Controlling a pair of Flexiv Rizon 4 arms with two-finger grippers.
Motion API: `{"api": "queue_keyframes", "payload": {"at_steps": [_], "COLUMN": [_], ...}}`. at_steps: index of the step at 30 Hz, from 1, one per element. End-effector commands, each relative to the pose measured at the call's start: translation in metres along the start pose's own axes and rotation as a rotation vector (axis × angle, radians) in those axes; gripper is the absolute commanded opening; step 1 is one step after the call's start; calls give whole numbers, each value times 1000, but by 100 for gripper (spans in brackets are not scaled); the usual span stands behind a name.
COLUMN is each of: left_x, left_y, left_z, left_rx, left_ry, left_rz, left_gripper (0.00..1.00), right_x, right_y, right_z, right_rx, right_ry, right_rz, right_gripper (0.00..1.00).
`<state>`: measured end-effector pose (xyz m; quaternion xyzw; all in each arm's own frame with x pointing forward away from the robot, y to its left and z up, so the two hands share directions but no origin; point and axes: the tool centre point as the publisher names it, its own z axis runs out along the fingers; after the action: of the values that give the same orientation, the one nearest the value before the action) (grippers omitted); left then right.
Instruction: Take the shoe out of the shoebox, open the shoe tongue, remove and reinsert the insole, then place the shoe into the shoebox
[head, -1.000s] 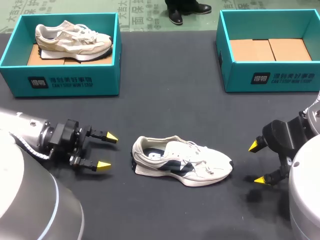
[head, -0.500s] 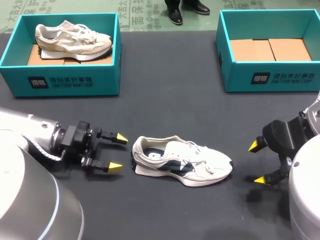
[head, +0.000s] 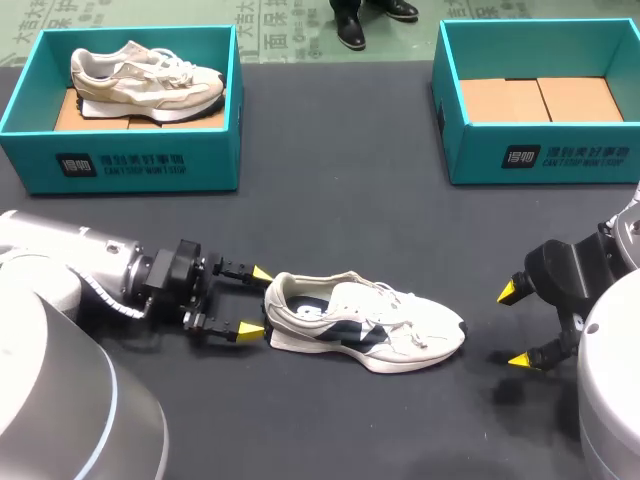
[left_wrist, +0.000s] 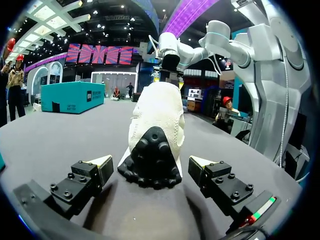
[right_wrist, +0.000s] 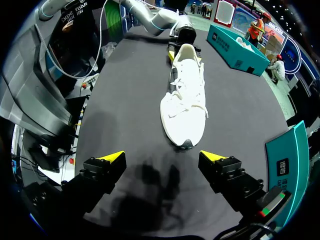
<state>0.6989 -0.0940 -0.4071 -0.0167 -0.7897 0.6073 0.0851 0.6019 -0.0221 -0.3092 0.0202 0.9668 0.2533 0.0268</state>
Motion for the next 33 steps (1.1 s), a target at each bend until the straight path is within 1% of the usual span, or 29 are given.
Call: {"api": "queue_keyframes", "payload": {"at_steps": [1,9,19,33], "left_x": [-5,-8,2,8], "left_y": [-1,-2,-4,-4], "left_z": [8,19,27,38], "left_rx": [-6,-13,-22,-18], "left_ry": [2,27,54,34], "left_rz": [-7,-17,-6,12], "left_gripper": [100,100,100,100], "right_x": [2,2,2,2], "right_y": [0,0,0,0], "right_z": [-1,-1,-1,-1], "right_rx": [1,1,1,1], "right_ry": [-4,-4,-4,-4], "right_rz": [0,0,0,0], "right_gripper": [100,100,100,100]}}
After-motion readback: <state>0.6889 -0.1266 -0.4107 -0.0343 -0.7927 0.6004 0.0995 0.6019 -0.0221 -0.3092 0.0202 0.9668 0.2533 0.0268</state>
